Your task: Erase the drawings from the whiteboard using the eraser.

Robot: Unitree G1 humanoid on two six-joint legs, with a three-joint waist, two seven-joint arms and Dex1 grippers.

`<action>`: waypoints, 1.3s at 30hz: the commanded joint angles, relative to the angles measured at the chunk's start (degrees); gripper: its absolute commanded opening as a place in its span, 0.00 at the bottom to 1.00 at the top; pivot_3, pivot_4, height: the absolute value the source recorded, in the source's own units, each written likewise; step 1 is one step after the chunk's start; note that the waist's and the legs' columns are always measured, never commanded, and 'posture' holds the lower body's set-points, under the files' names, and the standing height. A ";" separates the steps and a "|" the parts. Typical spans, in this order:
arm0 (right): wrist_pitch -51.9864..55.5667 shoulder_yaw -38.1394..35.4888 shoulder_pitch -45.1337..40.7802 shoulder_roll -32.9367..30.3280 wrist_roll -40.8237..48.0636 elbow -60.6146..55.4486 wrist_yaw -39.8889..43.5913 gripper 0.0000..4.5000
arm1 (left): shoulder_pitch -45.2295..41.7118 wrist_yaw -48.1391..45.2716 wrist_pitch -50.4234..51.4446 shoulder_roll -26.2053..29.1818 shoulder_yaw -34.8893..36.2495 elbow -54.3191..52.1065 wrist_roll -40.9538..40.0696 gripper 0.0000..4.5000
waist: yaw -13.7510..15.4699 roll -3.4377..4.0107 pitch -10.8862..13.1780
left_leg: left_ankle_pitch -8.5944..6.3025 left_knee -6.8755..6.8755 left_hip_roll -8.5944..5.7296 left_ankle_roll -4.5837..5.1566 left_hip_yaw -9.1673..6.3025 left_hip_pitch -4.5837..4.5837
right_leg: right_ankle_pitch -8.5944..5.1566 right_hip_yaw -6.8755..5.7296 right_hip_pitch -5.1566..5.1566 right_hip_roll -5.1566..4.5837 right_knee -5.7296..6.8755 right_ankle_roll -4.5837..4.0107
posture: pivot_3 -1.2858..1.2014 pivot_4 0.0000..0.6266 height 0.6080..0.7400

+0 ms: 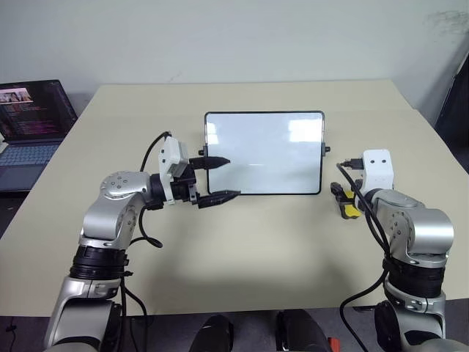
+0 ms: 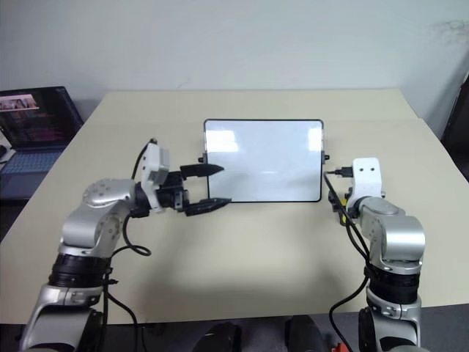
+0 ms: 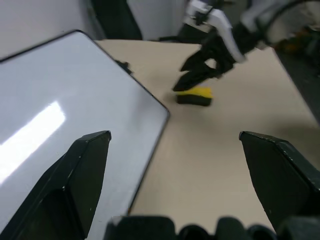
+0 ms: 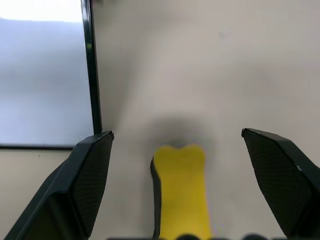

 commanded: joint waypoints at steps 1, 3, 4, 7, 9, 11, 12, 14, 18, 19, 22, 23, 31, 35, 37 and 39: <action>-8.57 -1.35 0.78 0.24 -0.08 -1.37 -0.60 0.99 | 2.21 9.47 -1.04 -2.89 2.04 -3.52 2.50 1.00 | 0.00 0.00 0.00 | 0.00 0.00 0.00 0.00 0.00 0.00 | 0.00 0.00 0.00 0.00 0.00 0.00 | 0.52 0.24 1.00; -11.74 -2.07 1.44 1.08 0.23 -0.98 -0.87 0.99 | 3.38 12.61 -1.95 -4.19 2.23 -4.26 3.50 1.00 | 0.01 -0.01 -0.01 | 0.00 0.00 0.00 0.00 0.01 0.02 | 0.00 0.01 0.01 -0.01 0.01 0.00 | 0.52 0.24 1.00; -14.21 -2.16 2.18 1.05 0.03 -0.61 -0.98 0.99 | 4.16 15.54 -2.56 -5.13 2.53 -4.59 4.82 1.00 | 0.00 0.00 -0.01 | 0.00 0.00 0.02 -0.01 0.01 0.02 | 0.01 0.02 0.01 -0.01 0.02 0.00 | 0.52 0.24 1.00; -22.46 -4.40 3.66 2.49 1.09 1.03 -1.35 0.99 | 6.04 23.12 -3.81 -7.59 3.78 -5.65 7.46 1.00 | 0.09 -0.01 -0.01 | 0.01 0.02 0.00 -0.01 0.03 0.02 | 0.01 0.00 0.02 -0.01 0.02 0.00 | 0.52 0.24 1.00; -26.30 -5.69 4.26 3.48 1.68 1.73 -1.84 0.99 | 6.66 28.23 -4.76 -8.95 4.94 -5.78 9.44 1.00 | 0.11 -0.01 -0.01 | 0.01 0.02 -0.01 -0.02 0.05 0.03 | 0.02 0.02 0.03 -0.01 0.03 0.02 | 0.52 0.24 1.00; -32.79 -4.97 7.28 3.86 0.63 1.67 -2.14 0.99 | 8.88 36.17 -6.19 -10.98 7.11 -6.85 12.73 1.00 | 0.12 -0.02 -0.02 | 0.01 0.03 -0.01 -0.02 0.08 0.04 | 0.03 0.03 0.03 0.00 0.02 0.03 | 0.52 0.24 1.00; -35.57 -4.56 8.67 4.00 0.39 1.68 -2.03 0.99 | 9.87 39.20 -6.69 -11.85 7.85 -7.46 14.05 1.00 | 0.10 -0.02 -0.05 | 0.01 0.03 0.00 -0.03 0.09 0.05 | 0.03 0.03 0.04 -0.01 0.02 0.03 | 0.52 0.24 1.00; -39.44 -5.13 11.00 5.53 0.85 1.47 -3.14 0.99 | 12.79 43.44 -7.97 -12.85 7.87 -9.36 17.35 1.00 | 0.05 -0.02 -0.05 | 0.06 -0.01 0.02 -0.12 0.11 0.08 | 0.03 0.06 0.07 -0.02 -0.04 0.03 | 0.52 0.24 1.00; -46.76 -4.77 15.01 5.90 0.36 3.09 -3.33 0.99 | 18.90 48.20 -8.61 -14.99 7.13 -13.19 20.21 1.00 | 0.16 -0.02 -0.05 | 0.07 0.03 0.00 -0.14 0.22 0.07 | 0.05 0.11 0.05 -0.01 -0.01 0.06 | 0.52 0.24 1.00; -48.70 -4.86 16.22 5.90 0.12 4.20 -3.40 0.99 | 20.73 49.32 -8.92 -15.67 6.97 -14.09 20.95 1.00 | 0.21 -0.03 -0.08 | 0.05 0.04 -0.02 -0.10 0.23 0.10 | 0.06 0.11 0.11 -0.01 -0.03 0.08 | 0.52 0.24 1.00; -52.36 -5.61 18.21 5.72 0.10 7.44 -3.87 0.99 | 24.37 51.41 -9.29 -17.50 6.84 -15.16 21.75 1.00 | 0.28 -0.04 -0.08 | 0.00 0.05 -0.02 -0.01 0.25 0.18 | 0.06 0.06 0.22 0.02 -0.04 0.08 | 0.52 0.24 1.00; -53.16 -5.77 18.36 5.55 0.19 8.20 -3.99 0.99 | 25.10 52.07 -9.43 -17.93 6.95 -15.13 22.03 1.00 | 0.29 -0.03 -0.07 | 0.00 0.05 -0.02 0.00 0.27 0.18 | 0.06 0.06 0.23 0.02 -0.03 0.08 | 0.52 0.24 1.00; -55.70 -8.15 19.78 3.06 0.92 10.81 -4.57 0.99 | 27.28 56.47 -8.40 -19.71 6.47 -17.05 24.38 1.00 | 0.28 -0.02 -0.08 | 0.01 0.08 0.00 0.01 0.35 0.19 | 0.06 0.08 0.24 0.05 -0.02 0.08 | 0.52 0.24 1.00; -54.39 -8.41 22.10 3.16 0.69 7.86 -5.34 0.99 | 28.05 56.43 -7.76 -19.72 6.03 -18.14 24.41 1.00 | 0.38 -0.02 -0.11 | 0.01 0.08 -0.03 0.00 0.37 0.17 | 0.07 0.08 0.25 0.05 -0.03 0.10 | 0.52 0.24 1.00; -53.93 -8.26 23.85 3.05 0.42 6.20 -5.62 0.99 | 28.65 55.39 -8.15 -19.38 5.04 -17.94 24.51 1.00 | 0.39 0.01 -0.12 | 0.01 0.07 0.00 0.00 0.36 0.17 | 0.07 0.08 0.25 0.04 -0.02 0.10 | 0.52 0.24 1.00; -52.64 -8.90 25.12 3.27 0.57 4.82 -6.46 0.99 | 29.27 55.50 -8.19 -19.58 4.68 -17.61 24.82 1.00 | 0.38 0.01 -0.13 | 0.01 0.07 0.00 0.01 0.37 0.17 | 0.07 0.09 0.25 0.04 -0.03 0.10 | 0.52 0.24 1.00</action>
